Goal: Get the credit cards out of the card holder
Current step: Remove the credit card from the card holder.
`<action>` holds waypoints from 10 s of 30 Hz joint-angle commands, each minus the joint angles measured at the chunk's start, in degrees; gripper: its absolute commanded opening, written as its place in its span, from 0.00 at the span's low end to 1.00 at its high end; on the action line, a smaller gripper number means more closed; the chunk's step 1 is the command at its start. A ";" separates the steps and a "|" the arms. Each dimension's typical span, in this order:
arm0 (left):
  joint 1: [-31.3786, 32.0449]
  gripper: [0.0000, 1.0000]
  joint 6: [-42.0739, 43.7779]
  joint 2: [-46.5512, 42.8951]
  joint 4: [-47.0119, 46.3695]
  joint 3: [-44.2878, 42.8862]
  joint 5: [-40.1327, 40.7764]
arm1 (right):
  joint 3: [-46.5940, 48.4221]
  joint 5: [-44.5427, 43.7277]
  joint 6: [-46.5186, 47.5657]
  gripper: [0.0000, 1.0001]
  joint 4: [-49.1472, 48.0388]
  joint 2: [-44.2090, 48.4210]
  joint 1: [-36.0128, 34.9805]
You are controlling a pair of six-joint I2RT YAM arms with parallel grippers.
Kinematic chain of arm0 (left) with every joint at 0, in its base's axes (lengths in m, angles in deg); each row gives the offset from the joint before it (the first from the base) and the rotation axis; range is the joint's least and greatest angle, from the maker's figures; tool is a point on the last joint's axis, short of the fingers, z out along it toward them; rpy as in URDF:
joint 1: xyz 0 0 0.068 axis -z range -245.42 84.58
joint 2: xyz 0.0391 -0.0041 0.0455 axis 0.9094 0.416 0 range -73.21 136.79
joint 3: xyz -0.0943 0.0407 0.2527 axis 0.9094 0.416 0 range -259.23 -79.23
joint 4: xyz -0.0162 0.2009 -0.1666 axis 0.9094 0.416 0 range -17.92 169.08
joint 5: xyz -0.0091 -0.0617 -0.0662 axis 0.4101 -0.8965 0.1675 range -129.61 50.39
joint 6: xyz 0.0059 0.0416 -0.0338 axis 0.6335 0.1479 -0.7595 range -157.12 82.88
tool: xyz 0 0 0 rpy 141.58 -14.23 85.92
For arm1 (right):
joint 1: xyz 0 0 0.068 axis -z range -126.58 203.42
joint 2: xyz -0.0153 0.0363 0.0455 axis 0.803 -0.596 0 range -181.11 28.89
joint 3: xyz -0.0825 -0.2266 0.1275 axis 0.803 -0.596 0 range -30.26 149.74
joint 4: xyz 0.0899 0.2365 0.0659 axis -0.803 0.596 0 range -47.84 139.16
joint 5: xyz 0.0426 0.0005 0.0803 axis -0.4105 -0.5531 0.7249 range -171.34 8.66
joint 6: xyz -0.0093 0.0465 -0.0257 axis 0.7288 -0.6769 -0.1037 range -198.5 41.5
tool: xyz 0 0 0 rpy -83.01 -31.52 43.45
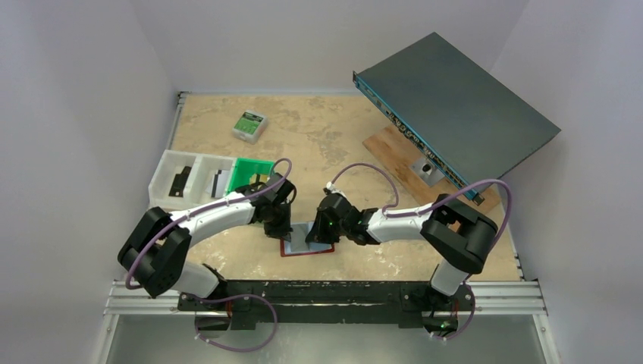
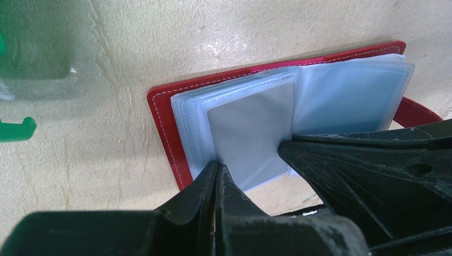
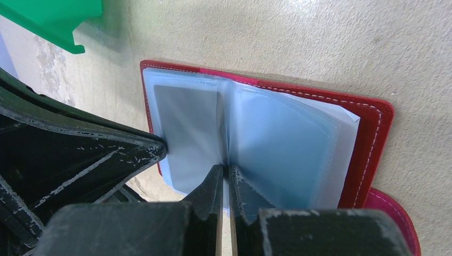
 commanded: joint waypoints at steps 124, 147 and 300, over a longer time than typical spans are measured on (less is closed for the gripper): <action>-5.54 0.00 -3.64 -9.00 -1.53 5.08 -3.48 | 18.42 -16.69 13.16 0.36 24.43 -5.10 -11.69; -5.22 0.00 -4.29 -4.61 -8.81 3.16 -9.71 | -1.50 3.91 7.22 0.36 -2.66 5.43 -2.13; -1.27 0.00 -17.35 -8.30 -29.31 14.94 -14.18 | -5.01 -5.08 4.39 0.00 12.84 -1.14 -2.14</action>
